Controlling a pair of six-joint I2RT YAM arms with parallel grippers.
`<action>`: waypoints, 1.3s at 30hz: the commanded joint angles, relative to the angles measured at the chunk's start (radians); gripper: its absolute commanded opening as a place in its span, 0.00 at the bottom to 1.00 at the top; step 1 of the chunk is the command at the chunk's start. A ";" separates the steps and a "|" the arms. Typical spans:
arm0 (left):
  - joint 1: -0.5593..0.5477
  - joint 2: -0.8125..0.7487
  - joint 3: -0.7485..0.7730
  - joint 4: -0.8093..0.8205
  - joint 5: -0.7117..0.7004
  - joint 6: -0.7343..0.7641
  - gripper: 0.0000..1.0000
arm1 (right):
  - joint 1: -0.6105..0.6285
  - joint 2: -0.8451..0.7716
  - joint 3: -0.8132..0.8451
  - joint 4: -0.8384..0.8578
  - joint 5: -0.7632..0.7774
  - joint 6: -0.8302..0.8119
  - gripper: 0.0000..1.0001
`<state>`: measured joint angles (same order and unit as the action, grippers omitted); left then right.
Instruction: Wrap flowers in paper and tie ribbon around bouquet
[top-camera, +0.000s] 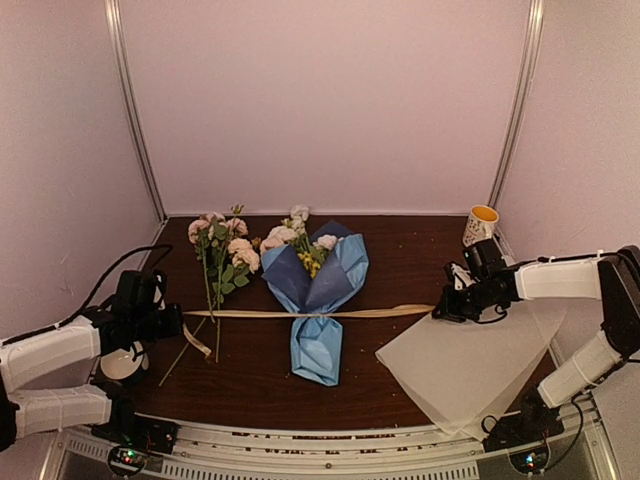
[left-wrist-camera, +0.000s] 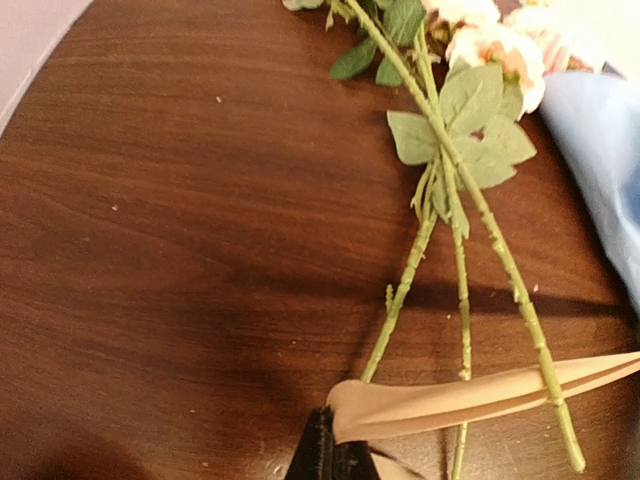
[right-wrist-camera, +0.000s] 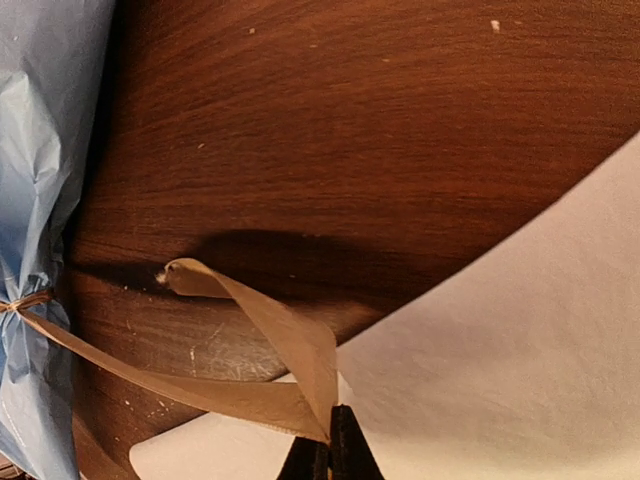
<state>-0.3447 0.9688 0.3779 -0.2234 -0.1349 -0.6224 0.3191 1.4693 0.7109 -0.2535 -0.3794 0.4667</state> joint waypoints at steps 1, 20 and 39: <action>0.082 -0.112 -0.036 -0.088 -0.107 -0.036 0.00 | -0.098 -0.053 -0.030 -0.064 0.107 0.000 0.00; 0.132 -0.194 -0.060 -0.125 -0.095 -0.053 0.00 | -0.332 -0.089 -0.087 -0.113 0.232 -0.038 0.00; 0.138 -0.217 -0.068 -0.117 -0.082 -0.041 0.00 | -0.370 -0.087 -0.075 -0.124 0.215 -0.066 0.00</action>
<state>-0.2825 0.7685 0.3210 -0.2886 0.0414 -0.6472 0.0372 1.3838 0.6357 -0.3637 -0.4465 0.3950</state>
